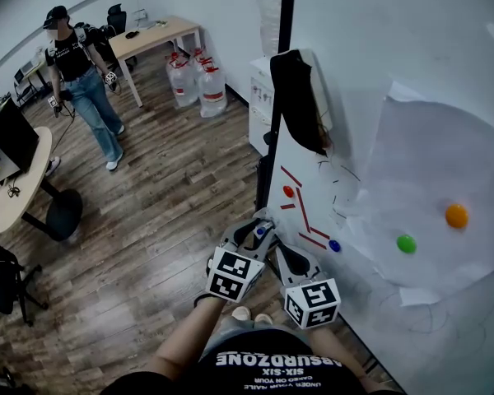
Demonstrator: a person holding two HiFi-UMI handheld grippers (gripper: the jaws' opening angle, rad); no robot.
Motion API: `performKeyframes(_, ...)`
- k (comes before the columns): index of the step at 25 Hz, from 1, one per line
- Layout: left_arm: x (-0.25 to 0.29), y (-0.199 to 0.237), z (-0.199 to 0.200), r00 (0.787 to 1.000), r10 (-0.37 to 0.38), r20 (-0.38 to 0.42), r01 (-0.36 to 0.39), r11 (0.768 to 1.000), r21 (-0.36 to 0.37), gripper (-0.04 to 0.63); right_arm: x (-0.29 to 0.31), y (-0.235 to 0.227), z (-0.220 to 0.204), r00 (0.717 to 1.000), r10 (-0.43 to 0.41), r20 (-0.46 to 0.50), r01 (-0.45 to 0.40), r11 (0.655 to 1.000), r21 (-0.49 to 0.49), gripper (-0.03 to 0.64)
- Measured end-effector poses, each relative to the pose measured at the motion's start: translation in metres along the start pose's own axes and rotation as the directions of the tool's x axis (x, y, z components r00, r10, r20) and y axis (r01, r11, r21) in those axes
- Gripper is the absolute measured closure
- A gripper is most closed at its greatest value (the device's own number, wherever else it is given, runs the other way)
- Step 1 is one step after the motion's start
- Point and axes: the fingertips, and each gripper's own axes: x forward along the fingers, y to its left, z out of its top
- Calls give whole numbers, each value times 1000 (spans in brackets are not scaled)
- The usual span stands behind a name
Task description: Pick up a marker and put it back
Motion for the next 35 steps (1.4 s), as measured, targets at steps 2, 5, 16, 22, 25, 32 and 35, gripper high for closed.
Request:
performKeyframes(2, -5, -1, 4, 1000, 4, 14, -4, 1000, -4, 479, 0, 1, 0, 1000, 4, 0, -4, 1000, -2, 618)
performKeyframes(5, -12, 0, 8, 999, 17, 32, -17, 1000, -10, 479, 0, 3, 0, 1000, 13, -1, -13, 1000, -6, 618)
performKeyframes(16, -38, 6, 3, 996, 77, 53, -74, 996, -49, 540, 1, 14, 2, 999, 36, 11, -36, 999, -12, 618)
performKeyframes(22, -47, 6, -11, 995, 88, 37, -86, 995, -60, 582, -2, 17, 3, 999, 31, 16, -30, 999, -18, 618)
performKeyframes(25, -50, 5, -19, 996, 83, 25, -81, 994, -76, 588, -3, 18, 3, 999, 28, 19, -28, 999, -19, 618)
performKeyframes(32, -53, -3, -28, 998, 65, 17, -64, 993, -95, 588, -7, 21, 3, 999, 29, 17, -29, 999, -30, 618)
performKeyframes(35, -53, -5, -29, 998, 61, 16, -59, 994, -97, 588, -8, 21, 2, 1000, 27, 15, -27, 999, -29, 618)
